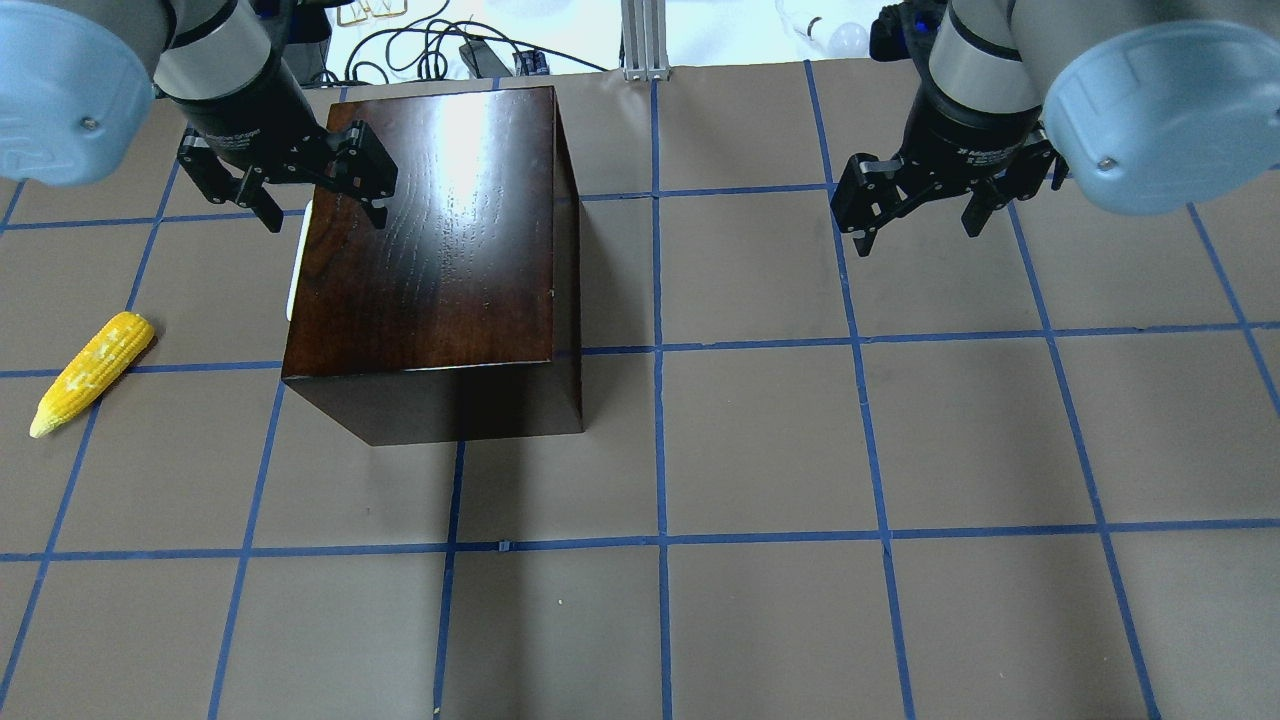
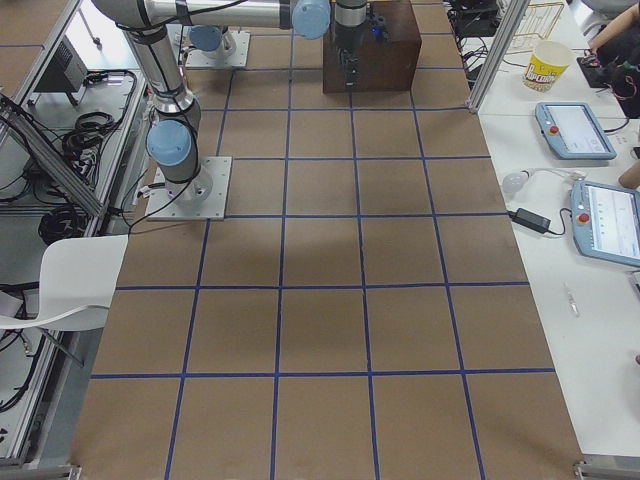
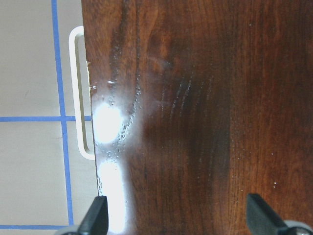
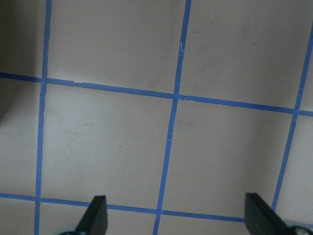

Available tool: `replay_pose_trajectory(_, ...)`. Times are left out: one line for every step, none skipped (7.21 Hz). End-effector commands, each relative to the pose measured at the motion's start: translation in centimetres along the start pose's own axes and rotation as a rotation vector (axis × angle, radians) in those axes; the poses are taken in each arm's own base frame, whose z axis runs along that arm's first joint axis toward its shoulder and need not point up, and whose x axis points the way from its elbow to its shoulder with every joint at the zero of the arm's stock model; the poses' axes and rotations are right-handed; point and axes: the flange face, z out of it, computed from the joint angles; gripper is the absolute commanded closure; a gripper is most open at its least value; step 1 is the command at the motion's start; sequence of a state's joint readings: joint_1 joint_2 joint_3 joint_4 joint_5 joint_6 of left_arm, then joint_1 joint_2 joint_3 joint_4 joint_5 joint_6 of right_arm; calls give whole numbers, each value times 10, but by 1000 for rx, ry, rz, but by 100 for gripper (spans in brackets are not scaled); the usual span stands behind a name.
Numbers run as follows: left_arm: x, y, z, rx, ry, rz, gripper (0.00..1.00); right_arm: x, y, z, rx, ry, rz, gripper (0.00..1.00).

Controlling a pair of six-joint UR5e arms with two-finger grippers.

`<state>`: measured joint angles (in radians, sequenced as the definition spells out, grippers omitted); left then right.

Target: Open drawer and put corn inside

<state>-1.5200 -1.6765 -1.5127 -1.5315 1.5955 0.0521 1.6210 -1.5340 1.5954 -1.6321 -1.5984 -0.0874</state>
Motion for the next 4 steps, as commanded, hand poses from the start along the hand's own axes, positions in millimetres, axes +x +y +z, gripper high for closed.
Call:
replay_pose_trajectory(-34, -6, -3, 7, -1, -52, 0, 1, 0, 0, 0, 0, 3, 0)
replay_pose_trajectory(-83, -12, -2, 7, 12, -75, 0, 1, 0, 0, 0, 0, 3, 0)
replay_pose_trajectory(-113, -14, -1, 7, 25, -81, 0, 1, 0, 0, 0, 0, 3, 0)
replay_pose_trajectory(-134, -15, 1, 17, 68, -96, 0, 0, 0, 0, 0, 0, 0, 0)
